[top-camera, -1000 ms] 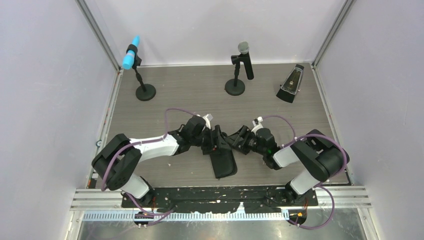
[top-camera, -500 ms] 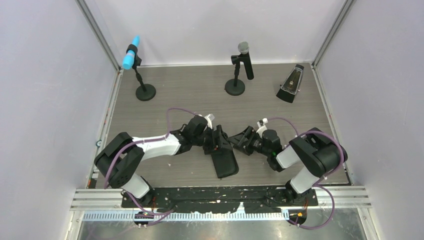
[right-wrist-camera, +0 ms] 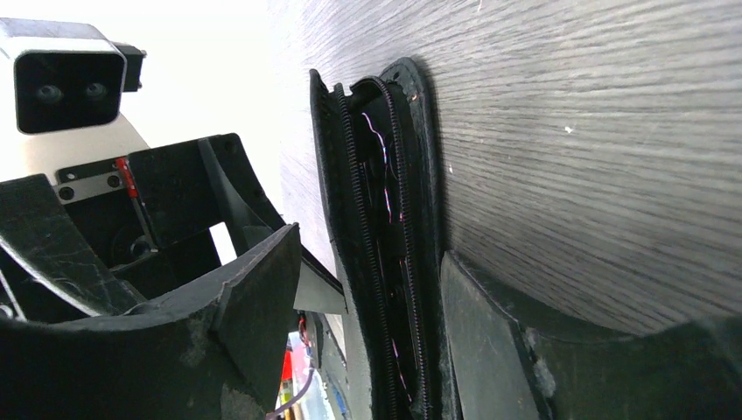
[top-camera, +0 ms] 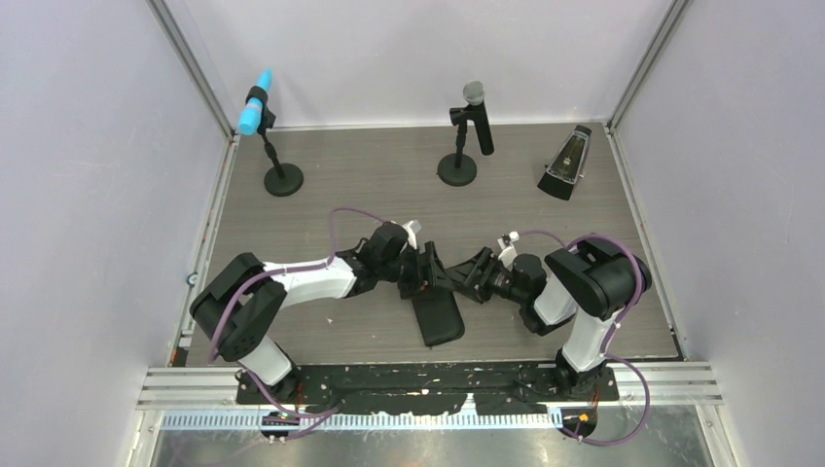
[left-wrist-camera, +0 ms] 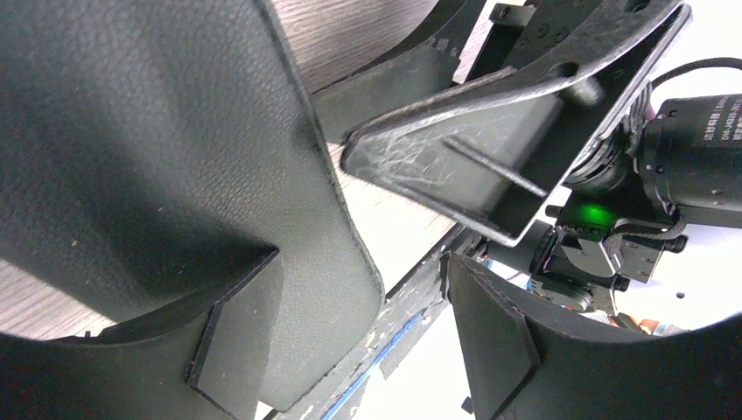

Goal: Sort the hair-cutting tools
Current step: Close the hairdressing tool bag at the center of the board.

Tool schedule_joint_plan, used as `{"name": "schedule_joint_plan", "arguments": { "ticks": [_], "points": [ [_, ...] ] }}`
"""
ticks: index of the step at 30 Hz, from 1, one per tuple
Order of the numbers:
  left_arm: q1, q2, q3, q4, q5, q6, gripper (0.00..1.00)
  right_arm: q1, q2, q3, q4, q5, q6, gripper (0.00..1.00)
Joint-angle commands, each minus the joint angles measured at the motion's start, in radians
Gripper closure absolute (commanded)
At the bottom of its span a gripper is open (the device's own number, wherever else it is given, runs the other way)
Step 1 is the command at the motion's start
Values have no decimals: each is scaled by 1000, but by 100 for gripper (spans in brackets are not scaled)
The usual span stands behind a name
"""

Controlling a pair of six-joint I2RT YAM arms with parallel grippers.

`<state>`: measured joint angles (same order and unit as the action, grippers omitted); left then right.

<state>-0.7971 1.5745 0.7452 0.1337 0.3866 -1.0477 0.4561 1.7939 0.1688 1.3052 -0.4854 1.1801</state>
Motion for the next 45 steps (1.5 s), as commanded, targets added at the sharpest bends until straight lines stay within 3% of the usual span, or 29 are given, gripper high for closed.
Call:
{"name": "schedule_joint_plan", "arguments": {
  "ticks": [1, 4, 10, 14, 22, 24, 26, 32, 37, 45],
  "points": [
    [-3, 34, 77, -18, -14, 26, 29, 6, -2, 21, -115, -36, -92, 33],
    [-2, 52, 100, -31, -12, 32, 28, 6, -53, 43, -277, -17, -158, 37],
    [-2, 55, 107, -31, -12, 31, 29, 6, -146, 69, -514, 50, -282, 68],
    [-1, 0, 89, -57, -28, 32, 28, 5, -136, 74, -546, 71, -299, 79],
    [-1, -212, 20, -320, -212, 47, 26, 4, -100, 78, -526, 63, -293, 83],
    [-1, -245, -16, -356, -266, 31, 31, 4, -99, 79, -527, 63, -292, 83],
    [3, -255, -57, -342, -281, 12, 42, 4, -94, 80, -527, 63, -292, 83],
    [4, -172, -69, -268, -237, -19, 58, 4, -68, 78, -511, 58, -282, 84],
    [3, -87, -36, -239, -215, -23, 83, 2, -59, 76, -512, 60, -282, 87],
    [-40, 19, 46, -228, -190, -41, 80, 1, -13, 86, -499, 55, -283, 88]
  ]
}}
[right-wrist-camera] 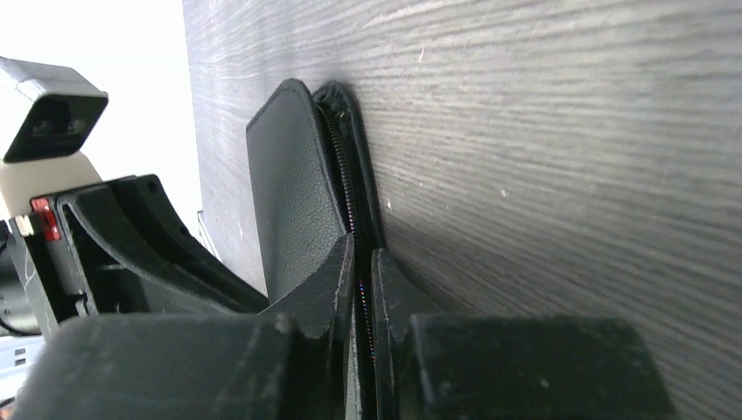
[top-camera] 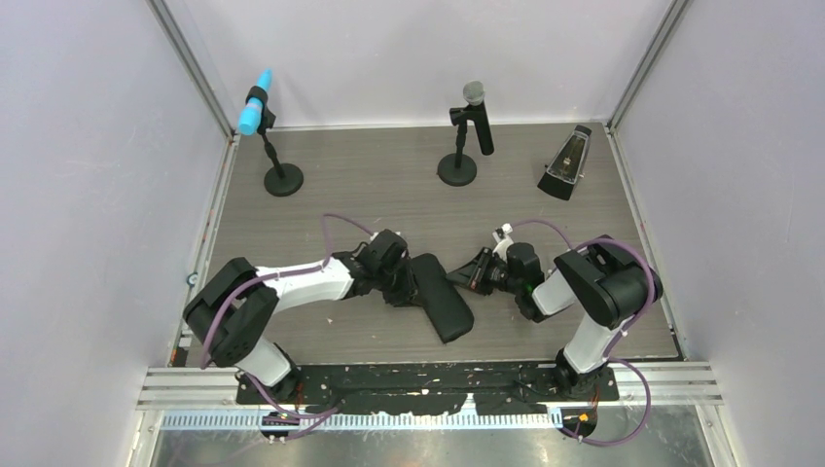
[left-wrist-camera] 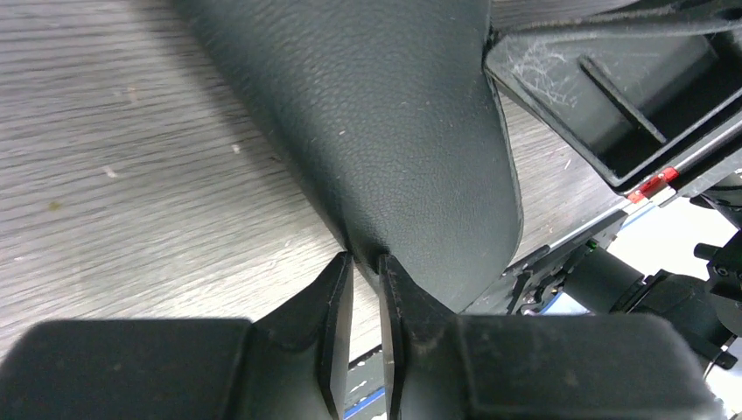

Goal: Sort the hair-cutting tools
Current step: Close the hairdressing tool bag at the center of the board, then move the hairdressing tool bag to the center of the board.

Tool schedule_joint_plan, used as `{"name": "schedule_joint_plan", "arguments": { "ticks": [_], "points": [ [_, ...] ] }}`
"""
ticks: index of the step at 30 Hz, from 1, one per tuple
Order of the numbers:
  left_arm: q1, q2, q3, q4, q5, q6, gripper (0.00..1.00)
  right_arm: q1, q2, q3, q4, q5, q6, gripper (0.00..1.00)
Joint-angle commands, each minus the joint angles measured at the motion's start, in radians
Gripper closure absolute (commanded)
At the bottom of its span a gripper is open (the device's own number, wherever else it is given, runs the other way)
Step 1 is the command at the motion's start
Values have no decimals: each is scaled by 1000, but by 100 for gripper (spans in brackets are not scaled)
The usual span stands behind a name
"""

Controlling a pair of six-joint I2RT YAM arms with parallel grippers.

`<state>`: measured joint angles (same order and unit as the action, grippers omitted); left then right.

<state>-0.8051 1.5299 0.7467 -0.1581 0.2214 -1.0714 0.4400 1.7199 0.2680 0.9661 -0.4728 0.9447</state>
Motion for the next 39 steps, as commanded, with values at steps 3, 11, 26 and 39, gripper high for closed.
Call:
{"name": "schedule_joint_plan", "arguments": {
  "ticks": [3, 11, 26, 39],
  "points": [
    [-39, 76, 58, 65, -34, -27, 74, 18, 70, -11, -156, 41, -47, 87],
    [-45, 147, 60, 42, -49, -55, 52, 19, 48, -9, -158, 41, -49, 85],
    [-8, 160, 69, -67, -168, -119, 72, 34, -550, 187, -940, 259, -407, 61],
    [-3, 147, 91, -86, -169, -98, 72, 48, -899, 66, -1262, 281, -430, 49]
  ]
}}
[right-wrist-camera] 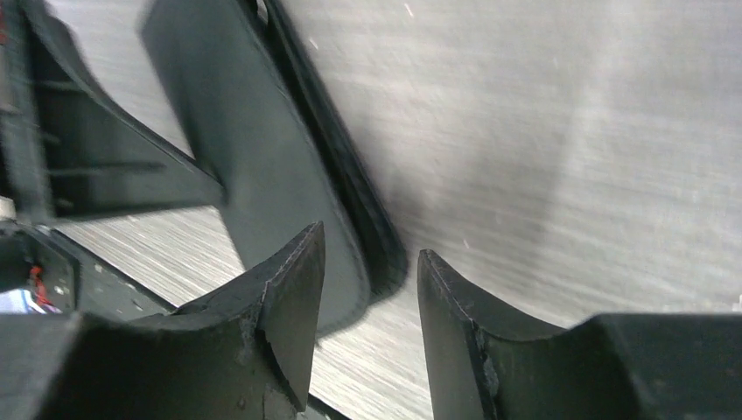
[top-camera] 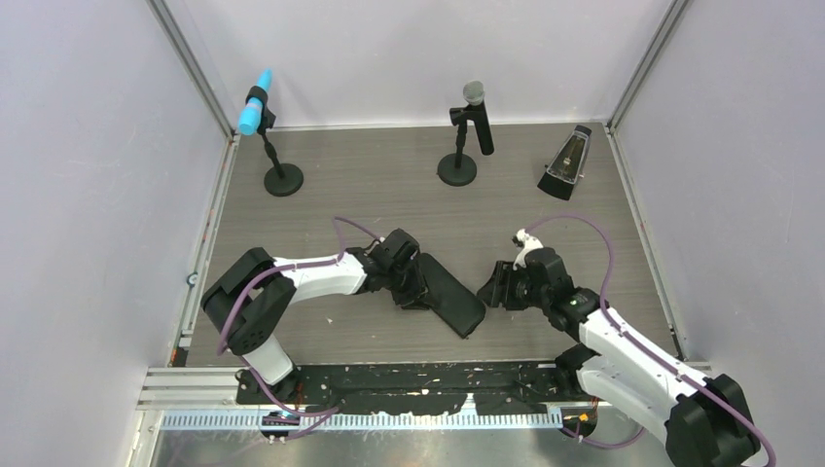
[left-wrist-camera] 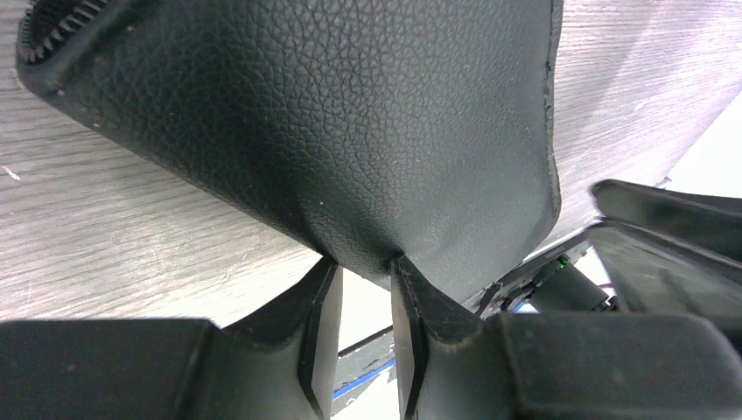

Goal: Sort the hair-cutting tools
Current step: Move the hairdressing tool bag to the center of the board.

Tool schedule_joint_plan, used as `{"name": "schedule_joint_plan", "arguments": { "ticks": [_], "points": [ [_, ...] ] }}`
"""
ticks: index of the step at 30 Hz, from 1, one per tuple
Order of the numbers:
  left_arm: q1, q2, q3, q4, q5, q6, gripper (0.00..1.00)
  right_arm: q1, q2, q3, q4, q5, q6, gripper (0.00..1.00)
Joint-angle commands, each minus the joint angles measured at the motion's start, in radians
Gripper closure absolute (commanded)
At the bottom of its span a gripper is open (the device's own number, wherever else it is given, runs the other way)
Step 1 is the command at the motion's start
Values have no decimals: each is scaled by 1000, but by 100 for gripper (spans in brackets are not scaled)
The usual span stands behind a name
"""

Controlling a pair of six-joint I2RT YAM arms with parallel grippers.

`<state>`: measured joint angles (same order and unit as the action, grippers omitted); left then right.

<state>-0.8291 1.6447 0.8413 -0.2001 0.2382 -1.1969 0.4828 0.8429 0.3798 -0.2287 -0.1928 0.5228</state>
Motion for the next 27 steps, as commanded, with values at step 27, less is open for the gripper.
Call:
{"name": "schedule_joint_plan", "arguments": {
  "ticks": [27],
  "points": [
    [268, -185, -175, 12, -96, 176, 47, 201, 562, 114, 409, -15, 140, 85]
  ]
}}
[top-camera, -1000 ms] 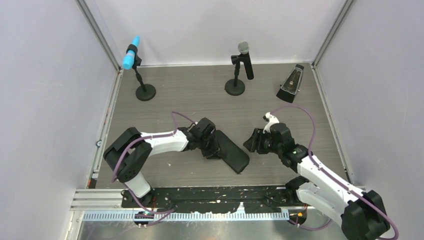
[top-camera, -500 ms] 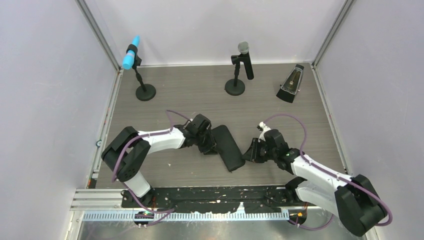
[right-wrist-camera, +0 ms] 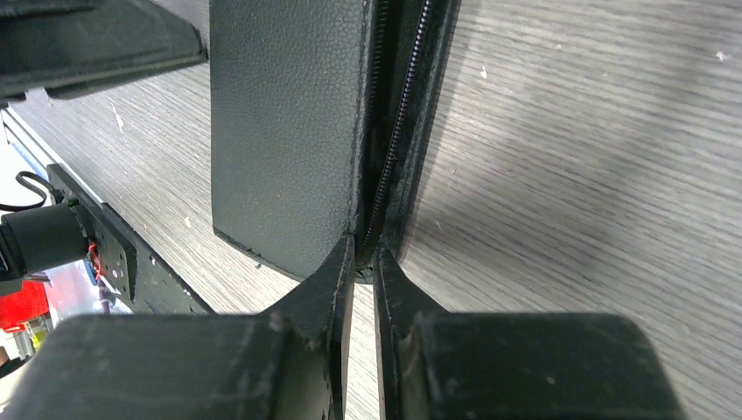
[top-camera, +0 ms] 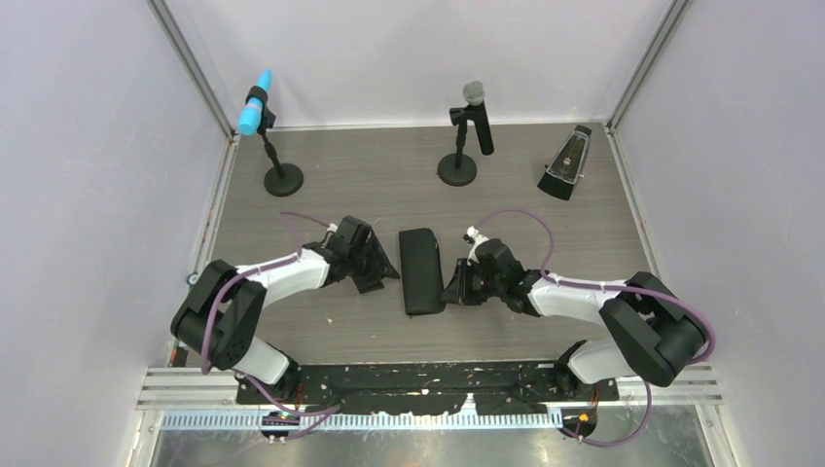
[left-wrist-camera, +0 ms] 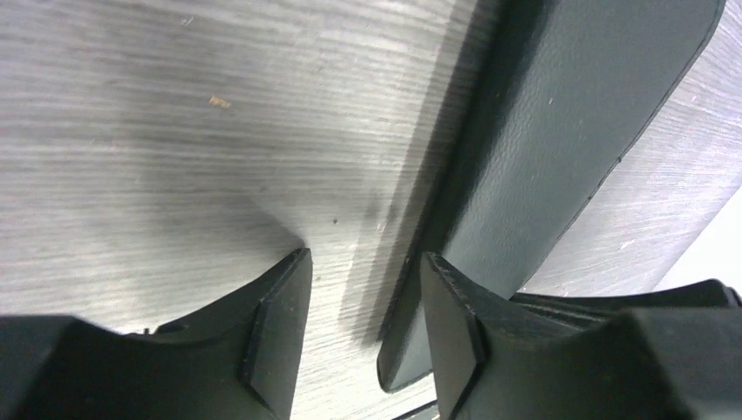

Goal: Sort the hair-cutting tools
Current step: Move the hairdressing tool bag to the center of the board, then zip the hairdressing tool bag at the center of the board.

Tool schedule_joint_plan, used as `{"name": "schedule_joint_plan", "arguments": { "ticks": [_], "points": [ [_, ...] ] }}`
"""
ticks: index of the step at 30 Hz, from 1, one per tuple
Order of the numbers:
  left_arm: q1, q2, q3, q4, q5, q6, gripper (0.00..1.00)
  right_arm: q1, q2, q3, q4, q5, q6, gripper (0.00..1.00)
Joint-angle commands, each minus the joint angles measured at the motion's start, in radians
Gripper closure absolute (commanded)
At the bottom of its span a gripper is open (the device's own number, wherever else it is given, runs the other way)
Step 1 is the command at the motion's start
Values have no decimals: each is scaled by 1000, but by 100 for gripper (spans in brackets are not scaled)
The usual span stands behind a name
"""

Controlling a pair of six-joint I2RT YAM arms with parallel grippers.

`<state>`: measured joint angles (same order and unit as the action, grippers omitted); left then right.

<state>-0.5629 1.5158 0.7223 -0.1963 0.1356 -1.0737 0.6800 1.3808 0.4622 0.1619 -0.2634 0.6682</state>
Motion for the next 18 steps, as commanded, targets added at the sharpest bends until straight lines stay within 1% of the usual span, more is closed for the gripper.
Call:
{"name": "schedule_joint_plan", "arguments": {
  "ticks": [1, 7, 10, 12, 15, 18],
  "points": [
    [1, -61, -70, 32, 32, 50, 46, 4, 27, 37, 17, 57, -9, 85],
    [-22, -54, -67, 138, 134, 26, 46, 4, 33, 42, 10, 57, -22, 85],
    [-44, -51, -65, 179, 142, 11, 47, 4, 34, 41, 9, 56, -26, 85],
    [-58, -31, -59, 178, 127, 10, 48, 5, 28, 40, 7, 60, -31, 84],
    [-82, 15, -47, 190, 133, -3, 52, 10, 13, 46, -12, 69, -50, 83],
    [-114, 55, -25, 189, 116, -17, 60, 31, -13, 59, -35, 95, -64, 81]
  ]
}}
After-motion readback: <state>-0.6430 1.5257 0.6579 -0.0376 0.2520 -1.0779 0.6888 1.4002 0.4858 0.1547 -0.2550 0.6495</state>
